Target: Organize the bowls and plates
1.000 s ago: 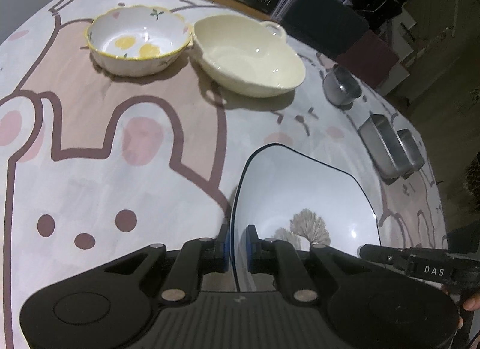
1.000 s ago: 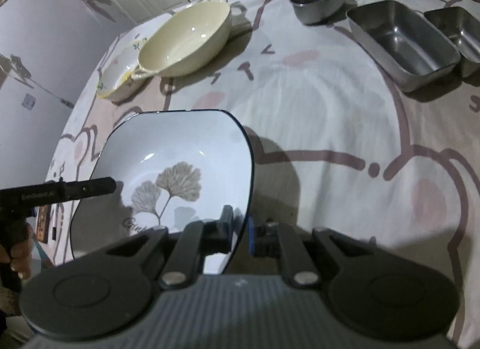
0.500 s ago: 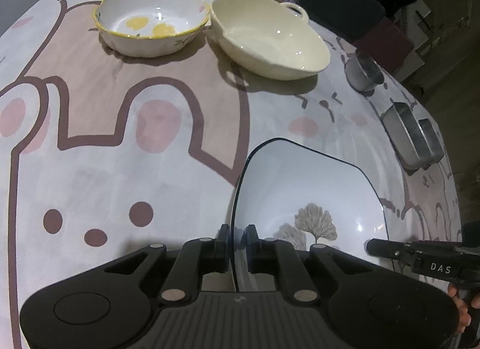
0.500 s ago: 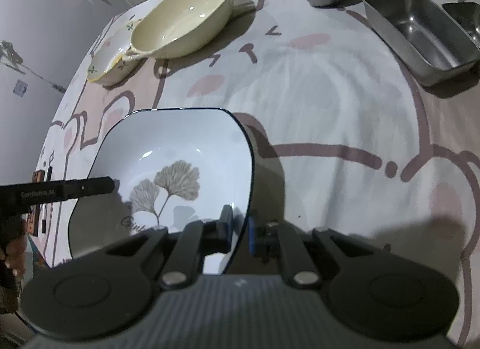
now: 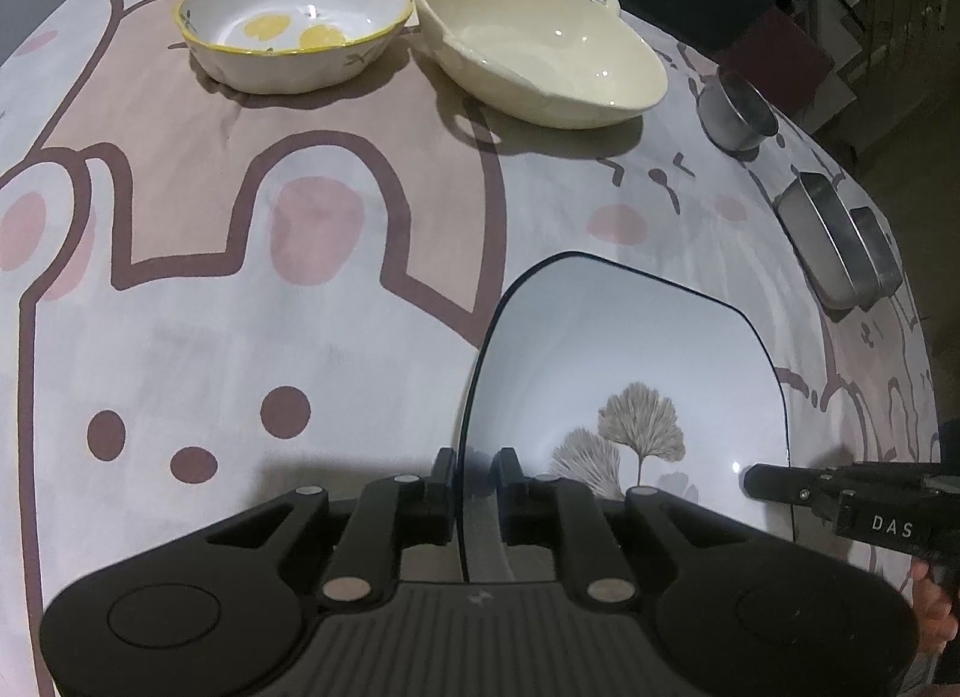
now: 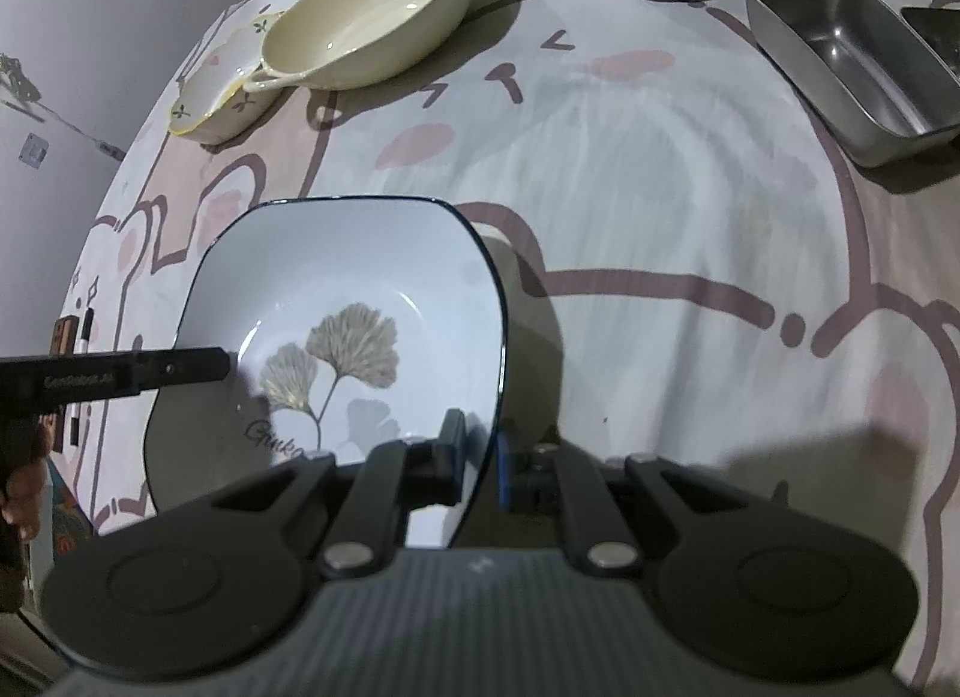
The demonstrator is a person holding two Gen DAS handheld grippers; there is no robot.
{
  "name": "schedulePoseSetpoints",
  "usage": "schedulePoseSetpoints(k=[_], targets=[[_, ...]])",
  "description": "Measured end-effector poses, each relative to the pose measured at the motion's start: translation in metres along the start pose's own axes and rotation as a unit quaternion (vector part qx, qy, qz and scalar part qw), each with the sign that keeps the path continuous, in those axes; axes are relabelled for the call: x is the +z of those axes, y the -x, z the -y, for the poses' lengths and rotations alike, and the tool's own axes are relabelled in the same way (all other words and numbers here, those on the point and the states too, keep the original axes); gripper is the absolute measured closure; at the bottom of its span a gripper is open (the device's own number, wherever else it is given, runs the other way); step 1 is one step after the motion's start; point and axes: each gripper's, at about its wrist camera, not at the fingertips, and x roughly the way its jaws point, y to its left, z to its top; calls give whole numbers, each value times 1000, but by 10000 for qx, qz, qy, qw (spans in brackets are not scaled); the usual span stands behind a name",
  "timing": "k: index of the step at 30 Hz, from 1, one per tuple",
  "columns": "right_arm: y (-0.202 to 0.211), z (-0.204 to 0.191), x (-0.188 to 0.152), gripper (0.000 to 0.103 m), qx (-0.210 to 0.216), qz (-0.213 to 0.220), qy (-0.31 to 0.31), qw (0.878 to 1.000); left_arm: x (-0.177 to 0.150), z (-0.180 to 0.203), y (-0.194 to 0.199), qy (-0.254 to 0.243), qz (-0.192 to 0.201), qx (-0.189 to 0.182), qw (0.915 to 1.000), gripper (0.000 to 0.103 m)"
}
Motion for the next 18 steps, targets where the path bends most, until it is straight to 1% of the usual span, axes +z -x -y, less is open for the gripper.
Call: schedulePoseSetpoints(k=[4, 6, 11, 14, 15, 16, 17, 18], targets=[[-3, -1, 1, 90, 4, -33, -10, 10000, 1, 0, 0, -23, -26, 4, 10000, 89], [-5, -1, 2, 90, 5, -48, -15, 10000, 1, 1, 0, -103, -22, 127, 9999, 90], [-7, 3, 2, 90, 100, -83, -33, 9999, 2, -3, 6, -59, 57, 67, 9999, 92], [-5, 6, 3, 87, 201, -71, -107, 9997, -1, -3, 8, -94, 41, 58, 9999, 92], [-4, 7, 3, 84, 201, -62, -119, 9997, -2, -4, 9, -97, 30, 52, 9999, 92], [-3, 8, 2, 76, 206, -58, -116, 9997, -3, -3, 10, -104, 33, 55, 9999, 92], [-2, 8, 2, 63, 177, -47, -118, 9998, -4, -3, 11, -124, 44, 61, 9999, 91], [1, 9, 0, 58, 130, -33, -121, 9998, -4, -2, 13, -136, 50, 62, 9999, 90]])
